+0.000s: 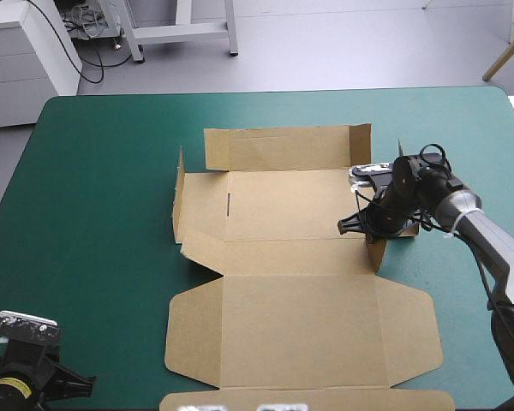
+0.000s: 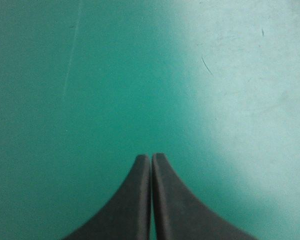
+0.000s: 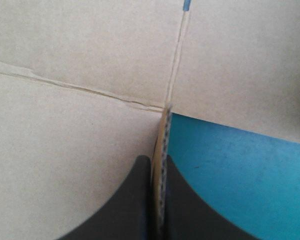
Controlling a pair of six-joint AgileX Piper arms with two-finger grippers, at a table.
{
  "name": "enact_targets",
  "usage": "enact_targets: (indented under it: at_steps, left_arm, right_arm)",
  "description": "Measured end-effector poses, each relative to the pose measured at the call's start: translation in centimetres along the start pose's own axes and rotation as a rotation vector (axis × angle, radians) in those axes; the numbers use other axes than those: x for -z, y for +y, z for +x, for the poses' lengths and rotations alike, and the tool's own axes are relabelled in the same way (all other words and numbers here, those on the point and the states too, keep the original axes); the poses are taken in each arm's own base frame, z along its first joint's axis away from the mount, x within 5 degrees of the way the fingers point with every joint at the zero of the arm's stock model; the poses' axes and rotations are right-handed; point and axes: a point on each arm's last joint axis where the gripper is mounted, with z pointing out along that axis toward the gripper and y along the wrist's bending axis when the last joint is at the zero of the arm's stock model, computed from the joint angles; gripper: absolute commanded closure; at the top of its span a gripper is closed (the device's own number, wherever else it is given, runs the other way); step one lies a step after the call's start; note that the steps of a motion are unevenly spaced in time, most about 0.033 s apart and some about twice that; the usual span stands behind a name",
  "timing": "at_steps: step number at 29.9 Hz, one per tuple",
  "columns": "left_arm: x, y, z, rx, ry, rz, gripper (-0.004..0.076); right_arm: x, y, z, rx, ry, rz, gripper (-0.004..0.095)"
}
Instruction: Fold the box
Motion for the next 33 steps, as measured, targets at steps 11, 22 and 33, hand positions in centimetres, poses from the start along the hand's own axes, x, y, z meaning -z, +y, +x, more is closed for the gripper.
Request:
enact_targets:
  at_steps: [11, 22, 33]
  left_arm:
    - [0.0, 0.0, 0.0, 0.000, 0.001, 0.000, 0.0734]
    - [0.0, 0.0, 0.0, 0.000, 0.001, 0.000, 0.0734]
    - [0.0, 0.0, 0.0, 0.001, -0.004, 0.002, 0.0734]
  right_arm:
    - [3.4, 0.2, -4.3, 0.444, -0.262, 0.068, 0.0927]
    - [-1.7, 1.6, -9.2, 0.753, -0.224, 0.004, 0.0928]
    - [-4.7, 10.7, -13.9, 1.082, -0.308, -0.039, 0.0928]
